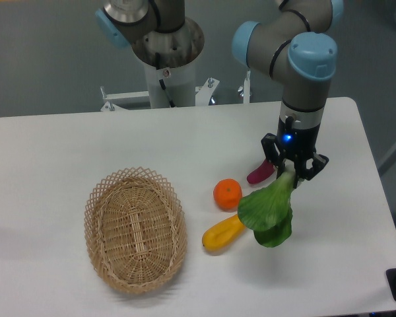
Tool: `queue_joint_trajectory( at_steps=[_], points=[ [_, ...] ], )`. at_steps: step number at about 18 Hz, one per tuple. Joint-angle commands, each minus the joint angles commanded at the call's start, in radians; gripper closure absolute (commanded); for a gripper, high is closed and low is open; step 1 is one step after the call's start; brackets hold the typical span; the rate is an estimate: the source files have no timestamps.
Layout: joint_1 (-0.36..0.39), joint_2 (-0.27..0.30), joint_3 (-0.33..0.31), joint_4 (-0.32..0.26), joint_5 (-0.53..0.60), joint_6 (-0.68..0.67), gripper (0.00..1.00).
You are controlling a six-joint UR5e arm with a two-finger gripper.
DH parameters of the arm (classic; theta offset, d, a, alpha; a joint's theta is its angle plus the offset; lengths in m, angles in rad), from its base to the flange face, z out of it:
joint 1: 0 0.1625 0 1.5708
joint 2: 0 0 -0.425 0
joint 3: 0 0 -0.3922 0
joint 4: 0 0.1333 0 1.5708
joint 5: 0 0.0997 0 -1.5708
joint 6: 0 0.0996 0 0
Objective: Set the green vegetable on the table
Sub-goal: 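Hold the green bok choy in the gripper above the table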
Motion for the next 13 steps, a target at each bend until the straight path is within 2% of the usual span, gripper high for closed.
queue_joint_trajectory(
  at_steps=[13],
  points=[
    [0.011, -0.006, 0.000, 0.005, 0.005, 0.005, 0.56]
  ],
)
